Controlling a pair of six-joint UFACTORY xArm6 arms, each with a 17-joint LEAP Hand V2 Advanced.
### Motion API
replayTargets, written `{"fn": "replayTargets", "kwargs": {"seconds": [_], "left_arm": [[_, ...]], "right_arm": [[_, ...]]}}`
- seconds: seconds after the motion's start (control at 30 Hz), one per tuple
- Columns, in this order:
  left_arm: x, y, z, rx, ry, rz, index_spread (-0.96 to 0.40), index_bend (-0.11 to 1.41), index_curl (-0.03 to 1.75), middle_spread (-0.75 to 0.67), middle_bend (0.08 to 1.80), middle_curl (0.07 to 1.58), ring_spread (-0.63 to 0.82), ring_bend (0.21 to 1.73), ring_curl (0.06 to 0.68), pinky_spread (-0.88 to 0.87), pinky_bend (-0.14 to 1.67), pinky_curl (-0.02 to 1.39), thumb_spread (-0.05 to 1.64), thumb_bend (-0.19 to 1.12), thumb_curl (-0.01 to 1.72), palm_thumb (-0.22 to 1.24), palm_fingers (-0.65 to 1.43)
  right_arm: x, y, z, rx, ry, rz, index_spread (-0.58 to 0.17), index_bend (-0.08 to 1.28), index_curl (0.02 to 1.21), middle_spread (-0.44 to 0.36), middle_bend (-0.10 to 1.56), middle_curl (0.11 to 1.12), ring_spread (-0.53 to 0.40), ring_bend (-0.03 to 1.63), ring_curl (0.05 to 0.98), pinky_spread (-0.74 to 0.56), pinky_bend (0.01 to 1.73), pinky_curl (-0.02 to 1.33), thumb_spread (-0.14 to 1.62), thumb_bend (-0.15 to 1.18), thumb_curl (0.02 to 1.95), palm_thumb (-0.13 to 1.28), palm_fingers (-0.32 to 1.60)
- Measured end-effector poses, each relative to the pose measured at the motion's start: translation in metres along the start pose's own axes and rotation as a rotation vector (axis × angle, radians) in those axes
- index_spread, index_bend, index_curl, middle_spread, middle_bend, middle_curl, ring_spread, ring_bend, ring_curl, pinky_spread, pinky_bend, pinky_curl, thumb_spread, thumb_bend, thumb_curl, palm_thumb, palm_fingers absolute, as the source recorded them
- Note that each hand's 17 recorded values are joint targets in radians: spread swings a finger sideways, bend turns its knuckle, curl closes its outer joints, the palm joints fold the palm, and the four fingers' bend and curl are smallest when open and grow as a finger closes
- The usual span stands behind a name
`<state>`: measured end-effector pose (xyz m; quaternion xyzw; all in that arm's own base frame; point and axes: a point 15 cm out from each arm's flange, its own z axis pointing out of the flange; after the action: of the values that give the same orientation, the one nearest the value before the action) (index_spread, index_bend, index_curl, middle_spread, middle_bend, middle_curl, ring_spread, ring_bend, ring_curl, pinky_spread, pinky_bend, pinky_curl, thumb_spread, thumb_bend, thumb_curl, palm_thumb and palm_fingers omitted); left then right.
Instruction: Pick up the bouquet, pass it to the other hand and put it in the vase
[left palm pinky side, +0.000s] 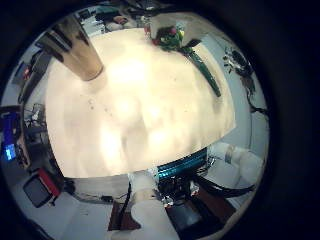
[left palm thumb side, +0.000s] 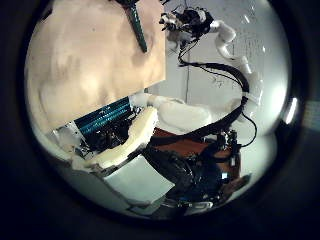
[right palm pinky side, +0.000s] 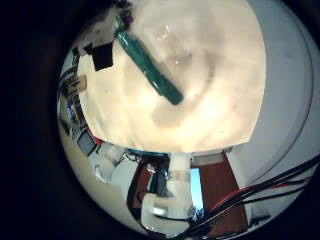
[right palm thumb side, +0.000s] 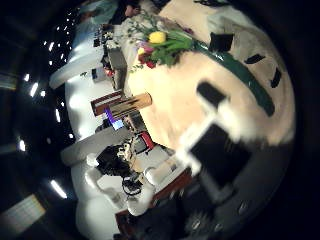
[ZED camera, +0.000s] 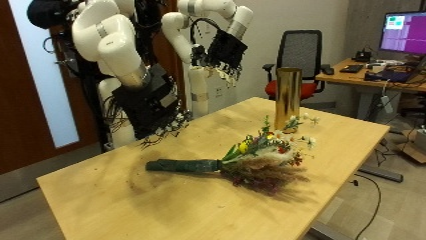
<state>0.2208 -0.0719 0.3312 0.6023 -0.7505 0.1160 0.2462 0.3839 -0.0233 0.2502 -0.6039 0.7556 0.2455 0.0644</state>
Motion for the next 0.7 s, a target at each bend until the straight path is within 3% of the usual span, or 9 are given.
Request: {"fn": "replayTargets", "kwargs": {"seconds": [0.1,0.23,0.47,0.7], "left_arm": [[0.001,0.0,0.001,-0.002,0.001,0.004,0.2,0.18,0.38,0.38,0.2,0.33,0.55,0.49,0.184,0.54,0.18,0.24,1.0,-0.03,0.3,0.42,0.23],[0.001,0.001,0.002,-0.007,0.003,0.006,0.2,0.18,0.38,0.39,0.21,0.33,0.56,0.48,0.183,0.54,0.18,0.24,1.0,-0.03,0.3,0.42,0.23],[0.003,0.0,0.0,0.0,-0.002,0.013,0.2,0.18,0.37,0.39,0.21,0.33,0.56,0.49,0.183,0.54,0.18,0.24,1.0,-0.03,0.3,0.42,0.23],[0.003,-0.001,0.0,-0.001,0.0,0.012,0.2,0.18,0.37,0.39,0.21,0.33,0.56,0.49,0.181,0.54,0.18,0.24,1.01,-0.03,0.3,0.42,0.23]], "right_arm": [[0.009,-0.007,0.017,0.017,0.017,0.026,-0.177,0.51,0.6,0.016,0.85,0.48,-0.057,0.99,0.393,0.1,0.71,0.51,1.05,-0.03,0.52,0.71,0.11],[0.019,-0.02,0.036,0.069,0.039,0.052,-0.145,0.46,0.54,0.066,0.77,0.44,0.004,0.91,0.348,0.2,0.64,0.46,1.05,-0.02,0.49,0.72,0.13],[0.025,-0.039,0.066,0.135,0.065,0.077,-0.106,0.32,0.47,0.116,0.66,0.39,0.05,0.84,0.298,0.22,0.54,0.37,1.02,-0.02,0.46,0.74,0.21],[0.022,-0.034,0.104,0.074,0.085,0.096,-0.099,0.22,0.43,0.097,0.6,0.38,0.024,0.8,0.272,0.18,0.45,0.32,0.99,-0.03,0.46,0.76,0.3]]}}
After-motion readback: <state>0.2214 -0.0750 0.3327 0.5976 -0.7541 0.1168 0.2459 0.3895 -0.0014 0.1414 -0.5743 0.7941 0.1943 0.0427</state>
